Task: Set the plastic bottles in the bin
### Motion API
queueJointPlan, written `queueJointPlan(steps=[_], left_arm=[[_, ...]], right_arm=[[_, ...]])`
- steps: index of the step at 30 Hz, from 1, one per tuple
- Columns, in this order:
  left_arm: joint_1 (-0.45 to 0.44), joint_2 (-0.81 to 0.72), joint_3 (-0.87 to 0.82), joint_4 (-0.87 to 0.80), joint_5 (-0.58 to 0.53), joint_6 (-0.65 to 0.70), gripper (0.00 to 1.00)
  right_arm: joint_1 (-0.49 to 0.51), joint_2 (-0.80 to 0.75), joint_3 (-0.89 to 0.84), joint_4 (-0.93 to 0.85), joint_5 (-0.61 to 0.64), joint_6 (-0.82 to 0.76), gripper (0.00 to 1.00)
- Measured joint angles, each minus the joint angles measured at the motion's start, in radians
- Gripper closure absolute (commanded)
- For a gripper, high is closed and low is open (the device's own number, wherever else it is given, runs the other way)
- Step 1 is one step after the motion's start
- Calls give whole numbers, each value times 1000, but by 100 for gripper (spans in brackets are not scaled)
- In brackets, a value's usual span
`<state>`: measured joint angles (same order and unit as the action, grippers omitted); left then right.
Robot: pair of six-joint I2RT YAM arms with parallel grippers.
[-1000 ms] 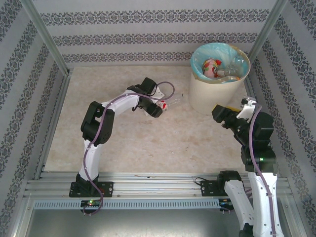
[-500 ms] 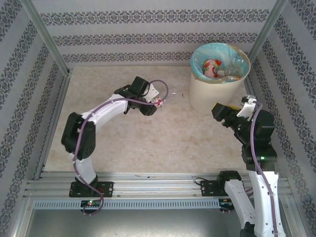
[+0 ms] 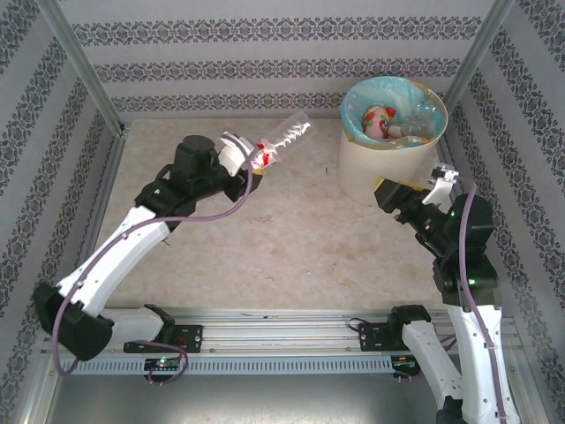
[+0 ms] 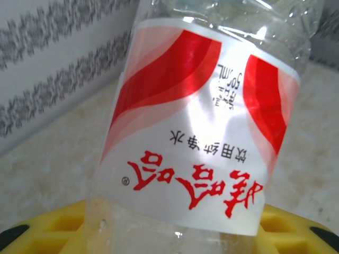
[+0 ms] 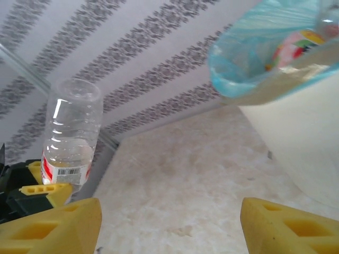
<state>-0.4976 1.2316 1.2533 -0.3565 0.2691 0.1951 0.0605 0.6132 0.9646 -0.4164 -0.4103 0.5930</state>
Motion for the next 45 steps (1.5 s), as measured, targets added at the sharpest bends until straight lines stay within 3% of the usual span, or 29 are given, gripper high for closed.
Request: queueJointPlan(steps=[5, 10, 16, 22, 35, 45], left_arm=[[0, -127, -109, 140, 109, -47, 54], [-11, -188, -212, 238, 225, -91, 53], [-46, -204, -257, 294, 302, -101, 54], [-47, -237, -283, 331, 330, -117, 53], [-59, -263, -296, 337, 269, -89, 53], [-65, -259, -296, 311, 224, -65, 45]], right_arm=[[82, -1, -13, 142, -25, 81, 27], [244, 42, -18, 276, -12, 120, 19], [510, 179, 45, 326, 86, 64, 15], [666, 283, 122, 347, 199, -28, 13], [748, 424, 262, 354, 377, -132, 15], [756, 478, 310, 339, 421, -183, 46]])
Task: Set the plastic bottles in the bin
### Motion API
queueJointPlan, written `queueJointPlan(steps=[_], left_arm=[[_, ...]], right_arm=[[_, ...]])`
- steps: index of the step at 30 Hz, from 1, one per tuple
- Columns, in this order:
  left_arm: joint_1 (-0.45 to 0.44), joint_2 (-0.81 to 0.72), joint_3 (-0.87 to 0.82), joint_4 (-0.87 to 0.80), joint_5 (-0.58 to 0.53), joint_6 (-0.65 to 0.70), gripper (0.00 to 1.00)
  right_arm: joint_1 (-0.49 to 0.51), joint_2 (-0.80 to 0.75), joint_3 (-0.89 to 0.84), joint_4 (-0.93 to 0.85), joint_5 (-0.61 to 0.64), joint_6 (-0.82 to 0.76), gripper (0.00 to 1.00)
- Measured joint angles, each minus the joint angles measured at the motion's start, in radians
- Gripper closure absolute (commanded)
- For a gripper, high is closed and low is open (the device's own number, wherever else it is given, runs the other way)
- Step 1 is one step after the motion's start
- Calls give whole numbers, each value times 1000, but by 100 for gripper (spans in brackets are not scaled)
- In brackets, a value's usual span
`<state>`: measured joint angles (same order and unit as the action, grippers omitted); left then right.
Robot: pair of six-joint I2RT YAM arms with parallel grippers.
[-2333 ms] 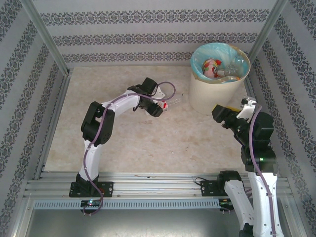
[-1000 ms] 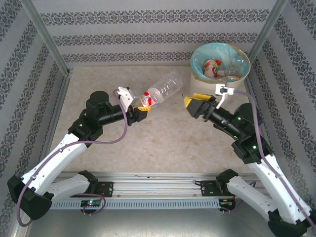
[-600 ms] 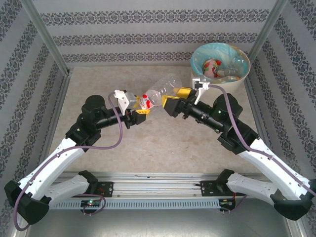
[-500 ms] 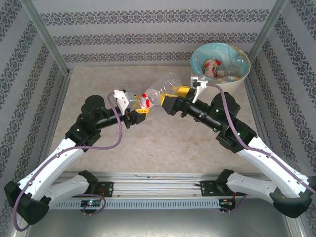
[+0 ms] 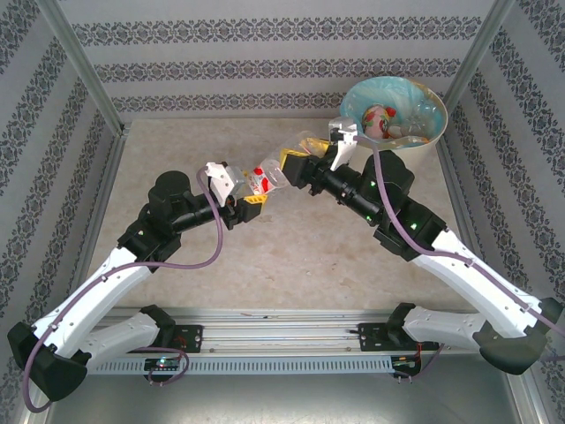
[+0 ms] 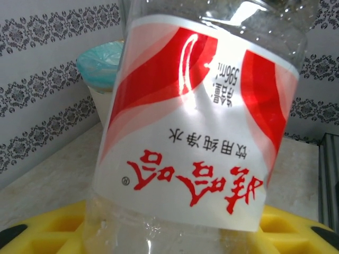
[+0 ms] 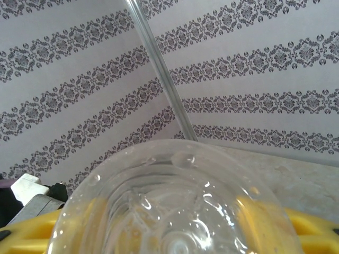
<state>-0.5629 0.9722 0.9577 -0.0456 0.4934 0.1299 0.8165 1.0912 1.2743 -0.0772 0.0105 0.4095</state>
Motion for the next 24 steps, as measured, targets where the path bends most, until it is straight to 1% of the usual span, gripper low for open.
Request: queueJointPlan(steps=[3, 5, 7, 9, 12, 15, 18, 21, 24], left_arm=[[-1, -5, -7, 5, -1, 1, 41], [-1, -14, -21, 14, -1, 0, 35], [-3, -25, -34, 21, 0, -5, 27], [-7, -36, -41, 29, -1, -12, 14], [-7, -58, -53, 49, -14, -21, 4], [-7, -90, -80, 85, -43, -27, 0], [-7, -125, -106, 114, -89, -28, 0], [-7, -159, -130, 142, -138, -27, 0], [-7, -178, -137, 155, -179, -26, 0]], right_arm=[[5, -3, 0, 0, 0, -15, 50], [6, -8, 0, -10, -2, -22, 52], [6, -15, 0, -16, 2, -33, 54], [4, -27, -1, -25, 10, -51, 55], [3, -52, 0, -41, 24, -88, 56], [-8, -63, 30, -79, 43, -156, 56], [-50, -49, 109, -128, 79, -250, 57], [-140, -17, 214, -156, 106, -359, 57], [-262, 32, 317, -156, 121, -472, 59]])
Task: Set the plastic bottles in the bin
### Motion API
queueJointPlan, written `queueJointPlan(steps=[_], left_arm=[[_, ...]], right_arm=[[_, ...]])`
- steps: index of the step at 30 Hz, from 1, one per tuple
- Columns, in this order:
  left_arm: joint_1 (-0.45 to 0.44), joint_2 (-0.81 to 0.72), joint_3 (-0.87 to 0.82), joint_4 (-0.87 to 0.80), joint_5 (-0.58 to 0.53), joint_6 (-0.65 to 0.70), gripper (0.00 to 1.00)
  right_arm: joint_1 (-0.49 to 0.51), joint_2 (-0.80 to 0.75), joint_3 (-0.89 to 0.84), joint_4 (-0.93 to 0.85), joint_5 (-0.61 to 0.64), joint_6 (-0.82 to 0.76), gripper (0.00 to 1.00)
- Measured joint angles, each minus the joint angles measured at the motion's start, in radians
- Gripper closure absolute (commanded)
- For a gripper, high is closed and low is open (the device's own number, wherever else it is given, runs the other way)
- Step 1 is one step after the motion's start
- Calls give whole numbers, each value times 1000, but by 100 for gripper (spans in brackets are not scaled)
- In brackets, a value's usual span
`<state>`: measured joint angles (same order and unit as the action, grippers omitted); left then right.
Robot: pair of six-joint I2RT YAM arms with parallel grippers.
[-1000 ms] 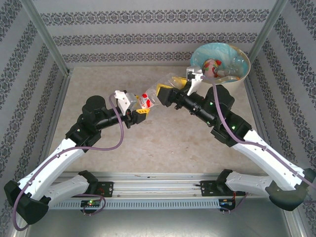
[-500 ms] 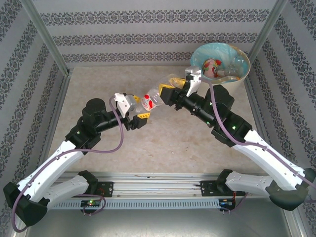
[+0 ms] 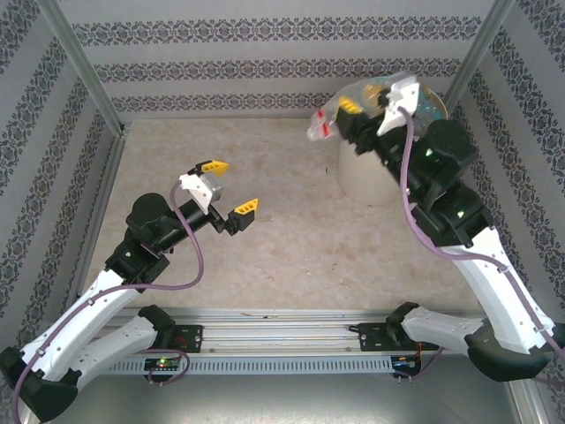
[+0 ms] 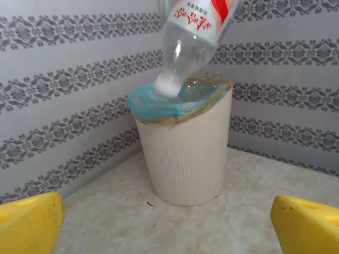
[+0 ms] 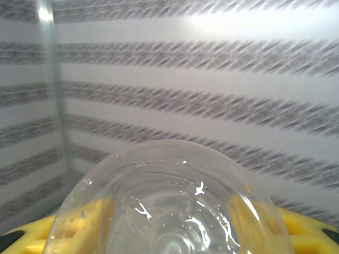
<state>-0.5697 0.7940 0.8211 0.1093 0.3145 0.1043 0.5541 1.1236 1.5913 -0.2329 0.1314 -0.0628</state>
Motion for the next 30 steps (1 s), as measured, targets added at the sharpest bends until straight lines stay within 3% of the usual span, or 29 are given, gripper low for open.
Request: queueJointPlan(steps=[8, 14, 20, 24, 30], left_arm=[[0, -2, -8, 10, -44, 10, 0], [0, 7, -8, 10, -54, 19, 0], [0, 10, -11, 11, -61, 22, 0], [0, 10, -14, 12, -63, 22, 0], [0, 31, -17, 13, -64, 22, 0]], right_arm=[[-323, 232, 152, 45, -32, -183, 57], [-457, 383, 94, 114, -80, -254, 51], [-513, 481, 55, 132, -143, -314, 28], [-513, 475, -1, 133, -172, -306, 7], [-512, 389, -48, 130, -248, -217, 7]])
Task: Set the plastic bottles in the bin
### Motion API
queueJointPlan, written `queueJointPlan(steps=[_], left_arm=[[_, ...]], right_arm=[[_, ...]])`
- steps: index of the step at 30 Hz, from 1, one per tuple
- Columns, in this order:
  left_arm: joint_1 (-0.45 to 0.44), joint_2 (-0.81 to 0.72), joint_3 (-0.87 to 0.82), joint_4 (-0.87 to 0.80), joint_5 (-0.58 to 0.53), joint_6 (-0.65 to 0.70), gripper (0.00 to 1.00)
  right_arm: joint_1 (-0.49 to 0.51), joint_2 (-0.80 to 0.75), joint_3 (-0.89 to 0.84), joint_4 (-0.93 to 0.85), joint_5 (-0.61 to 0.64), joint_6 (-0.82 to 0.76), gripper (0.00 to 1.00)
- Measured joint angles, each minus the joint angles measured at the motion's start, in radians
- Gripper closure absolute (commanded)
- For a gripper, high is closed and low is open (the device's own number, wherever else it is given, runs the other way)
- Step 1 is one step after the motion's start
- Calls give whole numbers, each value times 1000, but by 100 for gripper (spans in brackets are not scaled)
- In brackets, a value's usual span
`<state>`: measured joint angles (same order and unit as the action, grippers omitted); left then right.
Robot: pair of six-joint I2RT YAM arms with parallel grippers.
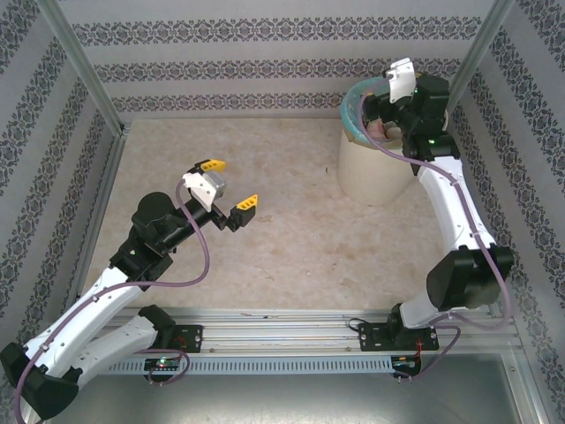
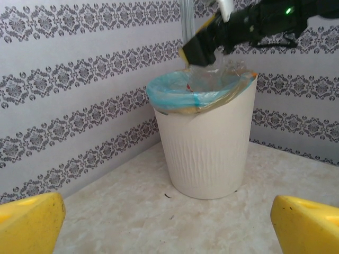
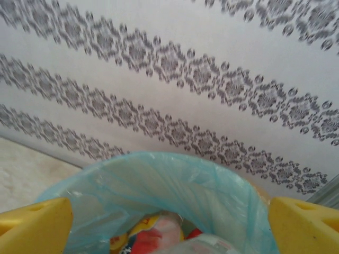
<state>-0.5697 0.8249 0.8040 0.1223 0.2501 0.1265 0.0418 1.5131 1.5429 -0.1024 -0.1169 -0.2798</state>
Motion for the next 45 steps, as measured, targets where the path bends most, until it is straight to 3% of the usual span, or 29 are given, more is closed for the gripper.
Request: queueJointPlan(steps=[2, 5, 10, 17, 20, 25, 29, 34, 38, 42, 45], left_arm=[[0, 8, 0, 0, 0, 0, 0], [0, 11, 0, 0, 1, 0, 0], [0, 11, 0, 0, 3, 0, 0], [0, 11, 0, 0, -1, 0, 0], [0, 11, 0, 0, -9, 0, 0], [0, 15, 3, -2, -72, -24, 0], [0, 43, 21, 0, -229, -95, 0], [0, 63, -72, 72, -521, -137, 0], [16, 64, -292, 221, -729, -70, 0], [106, 75, -451, 338, -830, -4, 0], [200, 124, -511, 449, -846, 12, 0]], right_arm=[[0, -38, 0, 1, -14, 32, 12], [0, -82, 2, 8, -25, 74, 29], [0, -65, 16, 8, -24, 129, 45], [0, 51, -54, -21, -40, 210, 45], [7, 68, -43, -40, -55, 235, 40], [9, 23, 32, -73, -54, 271, 28], [21, -138, 18, -66, -26, 296, 21], [21, -542, -325, 52, 72, 312, 14], [21, -817, -705, 108, 156, 320, 13], [21, -953, -1064, 118, 174, 332, 13], [21, -1014, -1269, 160, 195, 346, 12]])
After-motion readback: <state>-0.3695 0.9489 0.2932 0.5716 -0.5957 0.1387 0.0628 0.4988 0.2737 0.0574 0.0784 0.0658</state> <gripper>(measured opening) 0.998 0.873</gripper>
